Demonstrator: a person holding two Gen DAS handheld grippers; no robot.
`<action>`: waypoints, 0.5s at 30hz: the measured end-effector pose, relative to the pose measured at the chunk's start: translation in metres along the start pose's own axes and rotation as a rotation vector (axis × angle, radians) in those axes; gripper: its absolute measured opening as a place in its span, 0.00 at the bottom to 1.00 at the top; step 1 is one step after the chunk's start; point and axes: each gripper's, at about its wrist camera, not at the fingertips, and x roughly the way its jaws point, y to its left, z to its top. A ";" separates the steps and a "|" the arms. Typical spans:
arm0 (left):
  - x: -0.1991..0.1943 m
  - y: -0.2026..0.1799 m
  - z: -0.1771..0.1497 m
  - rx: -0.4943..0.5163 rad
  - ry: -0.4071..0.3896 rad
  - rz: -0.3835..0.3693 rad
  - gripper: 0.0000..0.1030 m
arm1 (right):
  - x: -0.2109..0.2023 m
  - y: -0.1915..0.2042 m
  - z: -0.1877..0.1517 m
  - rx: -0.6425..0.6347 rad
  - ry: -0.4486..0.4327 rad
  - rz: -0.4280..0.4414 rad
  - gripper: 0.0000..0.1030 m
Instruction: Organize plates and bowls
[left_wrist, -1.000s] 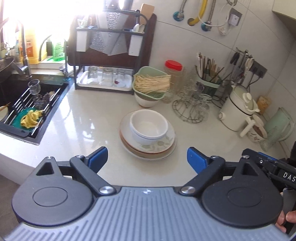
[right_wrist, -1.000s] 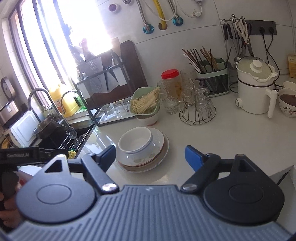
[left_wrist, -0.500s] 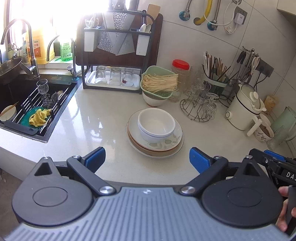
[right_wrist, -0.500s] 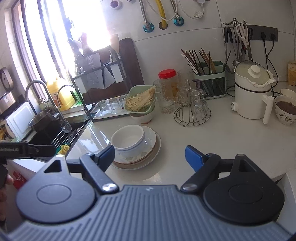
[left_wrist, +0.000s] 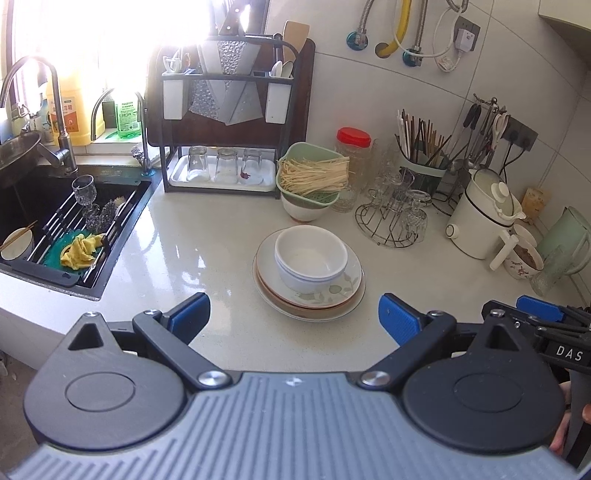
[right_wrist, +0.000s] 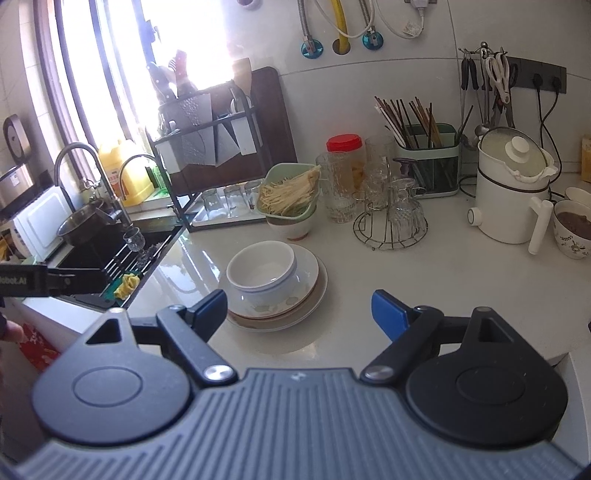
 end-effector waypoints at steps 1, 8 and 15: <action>-0.001 0.000 0.000 0.002 0.001 0.005 0.97 | 0.000 0.000 0.000 0.003 -0.001 0.000 0.84; -0.003 0.001 -0.001 -0.001 0.008 0.009 0.97 | -0.004 0.000 0.000 0.015 -0.015 -0.007 0.84; -0.003 -0.004 -0.003 0.015 0.016 -0.004 0.97 | -0.008 -0.003 0.001 0.016 -0.025 -0.009 0.84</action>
